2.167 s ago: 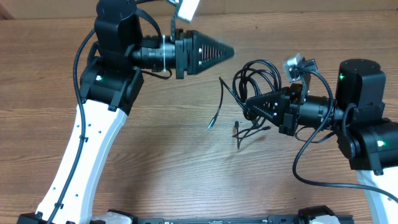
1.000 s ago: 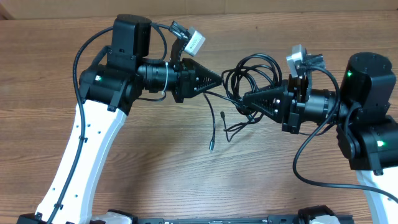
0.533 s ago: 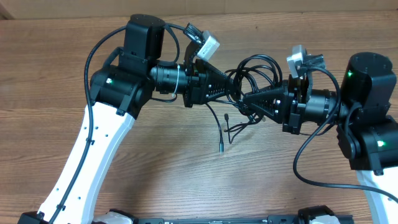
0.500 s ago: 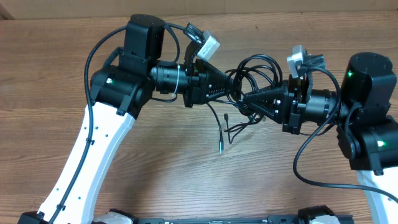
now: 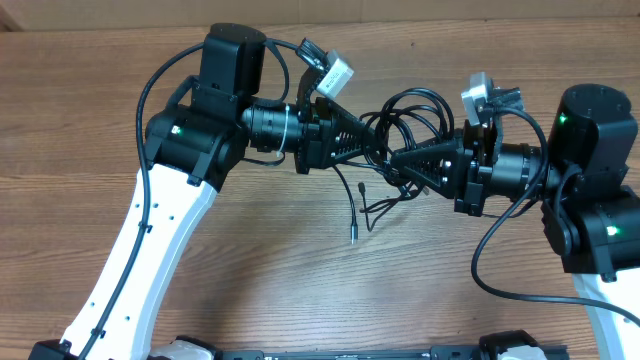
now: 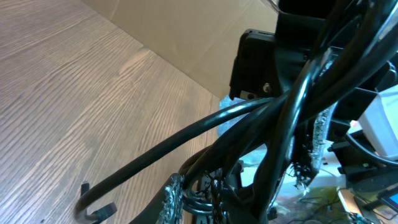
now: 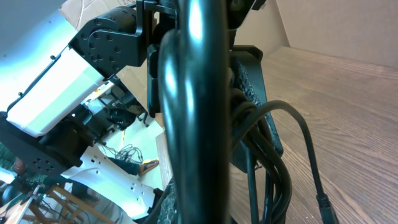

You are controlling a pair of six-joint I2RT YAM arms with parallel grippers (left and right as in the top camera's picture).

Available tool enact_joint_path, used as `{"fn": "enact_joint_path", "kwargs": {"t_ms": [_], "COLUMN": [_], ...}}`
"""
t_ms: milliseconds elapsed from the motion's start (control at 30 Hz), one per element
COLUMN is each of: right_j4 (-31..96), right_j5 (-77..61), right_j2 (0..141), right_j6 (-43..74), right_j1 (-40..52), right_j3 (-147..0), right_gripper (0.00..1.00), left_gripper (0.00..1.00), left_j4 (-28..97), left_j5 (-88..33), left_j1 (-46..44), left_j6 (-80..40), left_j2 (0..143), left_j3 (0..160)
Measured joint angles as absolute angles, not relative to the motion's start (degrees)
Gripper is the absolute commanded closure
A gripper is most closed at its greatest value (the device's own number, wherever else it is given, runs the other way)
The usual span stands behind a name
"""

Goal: Untangle cables

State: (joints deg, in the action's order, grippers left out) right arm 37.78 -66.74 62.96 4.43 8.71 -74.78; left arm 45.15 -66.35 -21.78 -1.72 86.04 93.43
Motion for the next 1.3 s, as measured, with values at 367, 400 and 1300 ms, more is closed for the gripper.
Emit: {"fn": "enact_joint_path", "kwargs": {"t_ms": [367, 400, 1300], "right_j4": [37.76, 37.76, 37.76], "right_j5": [-67.31, -67.33, -66.61], "right_j2": [62.85, 62.85, 62.85], "right_j6": [4.43, 4.43, 4.47], "right_j1": [8.71, 8.71, 8.71], "right_j3": [-74.78, -74.76, -74.78], "right_gripper": [0.96, 0.96, 0.96], "left_gripper": [0.78, 0.77, 0.55], "left_j4": [46.68, 46.74, 43.68], "left_j5": [-69.14, -69.34, -67.66], "left_j1": [-21.76, -21.76, -23.40], "left_j6": [-0.38, -0.14, -1.30], "left_j2": [86.04, 86.04, 85.84], "left_j3": [93.43, 93.41, 93.41]}}
